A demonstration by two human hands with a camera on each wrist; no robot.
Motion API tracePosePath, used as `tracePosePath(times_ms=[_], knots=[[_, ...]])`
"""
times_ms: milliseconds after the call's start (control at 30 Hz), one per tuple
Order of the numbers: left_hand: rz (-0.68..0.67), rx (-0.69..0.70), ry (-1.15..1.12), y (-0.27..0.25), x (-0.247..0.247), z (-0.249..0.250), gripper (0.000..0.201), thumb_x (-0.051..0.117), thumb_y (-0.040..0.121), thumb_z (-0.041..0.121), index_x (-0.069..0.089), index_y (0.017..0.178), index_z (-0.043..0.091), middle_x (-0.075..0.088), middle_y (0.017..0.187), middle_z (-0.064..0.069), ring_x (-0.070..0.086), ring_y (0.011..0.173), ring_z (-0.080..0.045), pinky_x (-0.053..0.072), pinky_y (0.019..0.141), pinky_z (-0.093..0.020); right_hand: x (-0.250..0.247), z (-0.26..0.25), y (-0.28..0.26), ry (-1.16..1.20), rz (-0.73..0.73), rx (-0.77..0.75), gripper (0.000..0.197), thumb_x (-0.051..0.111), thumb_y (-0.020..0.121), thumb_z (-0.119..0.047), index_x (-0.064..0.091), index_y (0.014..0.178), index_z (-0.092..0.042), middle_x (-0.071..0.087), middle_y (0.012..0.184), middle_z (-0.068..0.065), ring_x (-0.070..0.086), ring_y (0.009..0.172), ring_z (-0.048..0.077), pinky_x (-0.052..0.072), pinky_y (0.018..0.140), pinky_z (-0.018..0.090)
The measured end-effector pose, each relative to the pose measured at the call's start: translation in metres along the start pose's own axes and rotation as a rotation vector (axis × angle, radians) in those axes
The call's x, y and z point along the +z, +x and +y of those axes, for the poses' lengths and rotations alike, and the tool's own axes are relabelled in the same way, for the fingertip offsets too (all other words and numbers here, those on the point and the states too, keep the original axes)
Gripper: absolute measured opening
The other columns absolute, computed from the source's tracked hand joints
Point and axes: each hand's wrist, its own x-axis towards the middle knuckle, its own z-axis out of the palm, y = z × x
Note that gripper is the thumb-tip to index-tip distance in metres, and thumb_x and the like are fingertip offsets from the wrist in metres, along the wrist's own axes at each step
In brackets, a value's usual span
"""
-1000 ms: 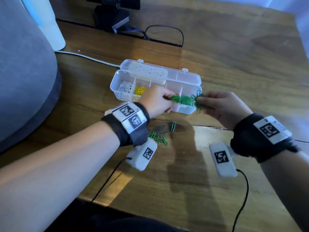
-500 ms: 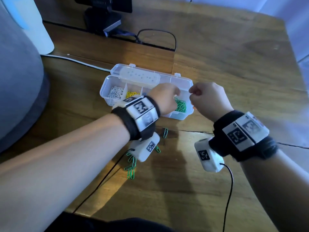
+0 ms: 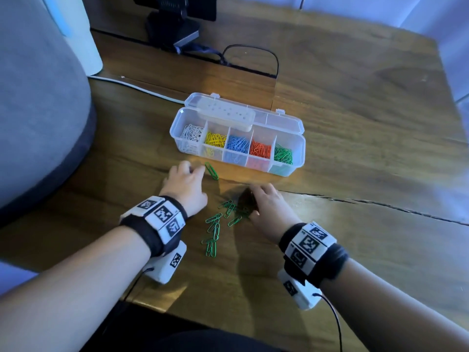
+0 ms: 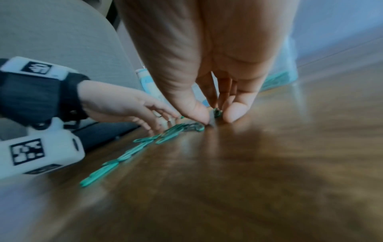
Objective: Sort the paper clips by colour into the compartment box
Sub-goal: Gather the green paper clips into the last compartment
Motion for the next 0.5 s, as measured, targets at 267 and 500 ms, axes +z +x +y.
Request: tracePosePath(times_ms=[267,500], knots=[[-0.046,0.306,-0.126,-0.026,0.025,-0.001,0.053,0.048,0.085,0.006,0.045,0.137,0.017,0.043,0.127,-0.004,0.039,0.123,-0.023,0.031,0.107,-0.03,0.0,-0.009,0.009,0.14,0.143,-0.13,0.047,0.049,0.078,0.003,0.057,0.123,-0.01,0.055,0.121,0.016,0.05,0.113,0.03,0.041,0.1,0.033],[-0.106,0.299,-0.254,-0.054,0.031,-0.025,0.045,0.051,0.085,0.008,0.057,0.126,0.025,0.043,0.11,0.009,0.045,0.117,-0.015,0.033,0.106,-0.025,0.015,-0.015,0.013,-0.255,0.066,-0.275,0.057,0.052,0.078,0.003,0.049,0.132,-0.015,0.049,0.128,0.013,0.044,0.113,0.038,0.036,0.102,0.044]])
